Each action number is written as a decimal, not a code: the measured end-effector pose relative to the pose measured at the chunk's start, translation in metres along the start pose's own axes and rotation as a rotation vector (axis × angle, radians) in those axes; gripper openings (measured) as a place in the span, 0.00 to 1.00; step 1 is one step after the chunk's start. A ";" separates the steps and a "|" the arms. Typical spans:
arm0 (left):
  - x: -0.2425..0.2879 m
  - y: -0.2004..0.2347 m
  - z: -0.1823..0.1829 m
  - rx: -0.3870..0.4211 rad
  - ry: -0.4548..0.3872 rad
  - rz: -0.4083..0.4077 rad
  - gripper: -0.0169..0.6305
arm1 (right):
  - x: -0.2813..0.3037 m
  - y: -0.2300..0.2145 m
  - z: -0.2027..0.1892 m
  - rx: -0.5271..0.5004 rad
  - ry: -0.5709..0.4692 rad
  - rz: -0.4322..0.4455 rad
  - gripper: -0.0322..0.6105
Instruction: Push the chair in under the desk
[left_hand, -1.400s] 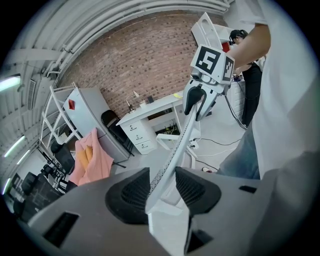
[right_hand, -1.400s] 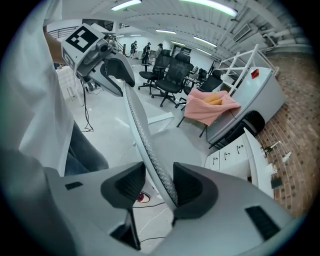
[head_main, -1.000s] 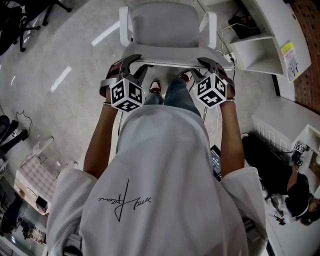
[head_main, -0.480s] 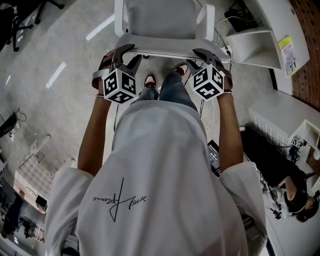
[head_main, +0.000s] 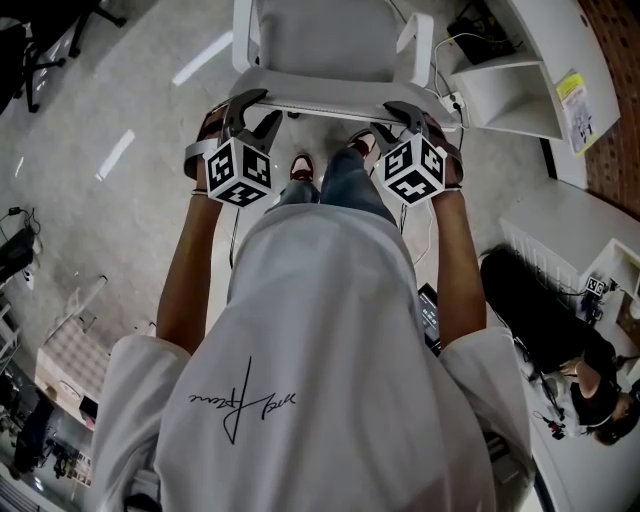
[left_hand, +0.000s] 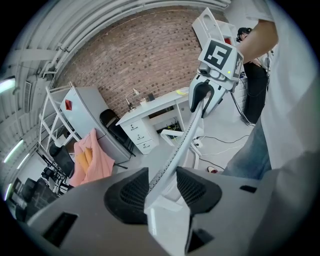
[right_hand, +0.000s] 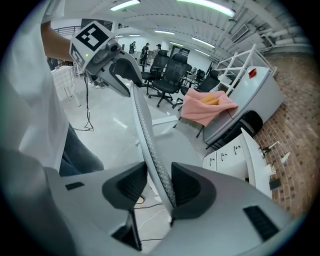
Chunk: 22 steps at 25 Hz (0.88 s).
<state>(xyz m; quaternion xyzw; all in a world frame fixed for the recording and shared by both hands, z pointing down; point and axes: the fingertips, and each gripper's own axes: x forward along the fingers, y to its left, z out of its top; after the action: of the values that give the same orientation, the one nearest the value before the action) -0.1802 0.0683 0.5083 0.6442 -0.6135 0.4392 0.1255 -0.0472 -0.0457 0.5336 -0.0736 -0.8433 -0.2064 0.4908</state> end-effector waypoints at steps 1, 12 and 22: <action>0.002 0.001 0.001 0.002 0.001 -0.002 0.29 | 0.000 -0.001 -0.001 0.003 -0.001 0.000 0.31; 0.020 0.013 0.011 0.023 0.018 -0.015 0.30 | 0.004 -0.015 -0.005 0.027 -0.013 -0.006 0.30; 0.032 0.024 0.015 0.043 0.042 -0.037 0.30 | 0.007 -0.021 -0.003 0.046 -0.028 0.001 0.30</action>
<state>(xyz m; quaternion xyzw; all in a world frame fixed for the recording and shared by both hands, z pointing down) -0.2001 0.0313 0.5136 0.6486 -0.5893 0.4631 0.1325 -0.0553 -0.0666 0.5346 -0.0654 -0.8545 -0.1857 0.4807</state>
